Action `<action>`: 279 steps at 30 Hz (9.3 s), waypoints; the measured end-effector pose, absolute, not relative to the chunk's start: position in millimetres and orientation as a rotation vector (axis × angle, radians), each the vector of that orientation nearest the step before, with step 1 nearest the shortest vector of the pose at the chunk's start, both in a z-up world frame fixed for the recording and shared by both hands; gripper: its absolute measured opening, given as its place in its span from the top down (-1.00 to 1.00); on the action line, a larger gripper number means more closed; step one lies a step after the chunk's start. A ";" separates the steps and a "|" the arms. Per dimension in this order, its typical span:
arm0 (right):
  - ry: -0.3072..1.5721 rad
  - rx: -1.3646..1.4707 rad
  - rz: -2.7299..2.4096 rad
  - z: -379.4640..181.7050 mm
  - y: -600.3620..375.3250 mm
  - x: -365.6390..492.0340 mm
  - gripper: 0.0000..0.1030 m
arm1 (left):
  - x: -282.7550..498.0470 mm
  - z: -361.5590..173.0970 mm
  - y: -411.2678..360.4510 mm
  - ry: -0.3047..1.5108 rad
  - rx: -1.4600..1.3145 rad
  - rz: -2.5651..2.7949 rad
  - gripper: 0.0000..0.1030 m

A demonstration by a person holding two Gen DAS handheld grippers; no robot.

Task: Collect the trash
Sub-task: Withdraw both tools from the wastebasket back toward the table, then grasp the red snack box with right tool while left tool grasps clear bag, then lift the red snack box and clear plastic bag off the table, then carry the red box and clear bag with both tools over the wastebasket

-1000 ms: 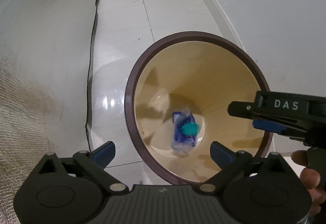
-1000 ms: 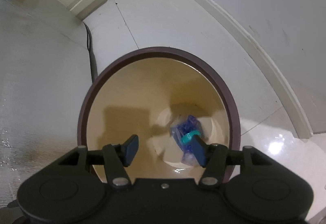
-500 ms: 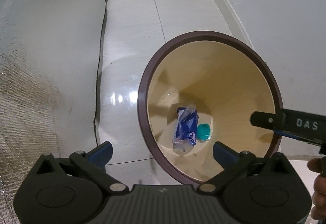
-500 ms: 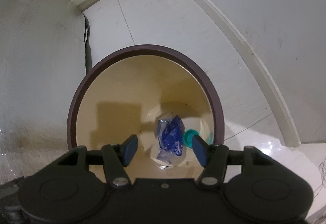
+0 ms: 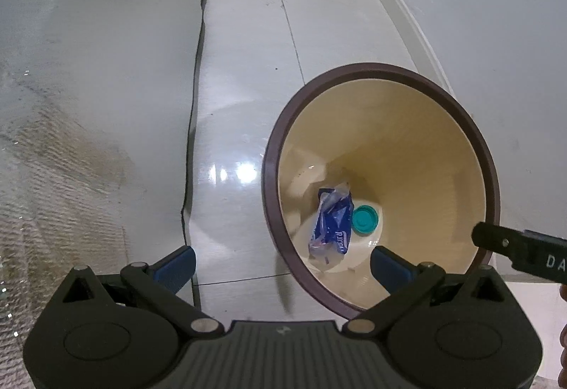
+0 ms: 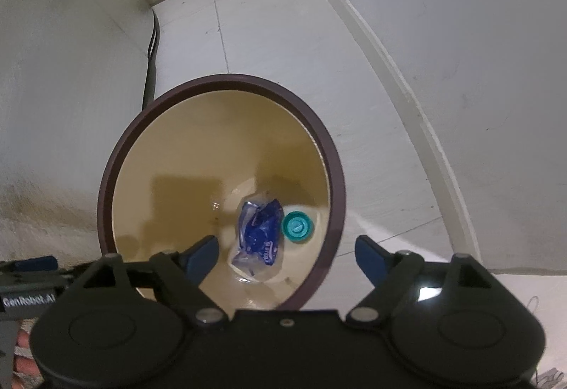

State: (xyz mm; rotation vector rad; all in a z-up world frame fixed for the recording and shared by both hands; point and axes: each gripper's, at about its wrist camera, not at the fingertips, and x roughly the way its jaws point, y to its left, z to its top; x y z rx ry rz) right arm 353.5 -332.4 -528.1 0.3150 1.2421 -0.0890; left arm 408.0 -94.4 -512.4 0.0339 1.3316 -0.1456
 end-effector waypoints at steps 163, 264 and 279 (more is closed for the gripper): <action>0.677 0.246 0.401 -66.5 -16.8 271.0 0.57 | 216.8 -72.2 230.0 0.528 0.096 -0.017 0.73; 0.468 0.111 0.028 -72.0 -258.7 76.0 0.01 | 106.0 -63.5 -48.1 0.424 0.013 -0.264 0.90; 0.703 0.268 -0.098 -198.4 -315.3 121.3 0.01 | 179.0 -178.6 -109.3 0.704 0.049 -0.336 0.89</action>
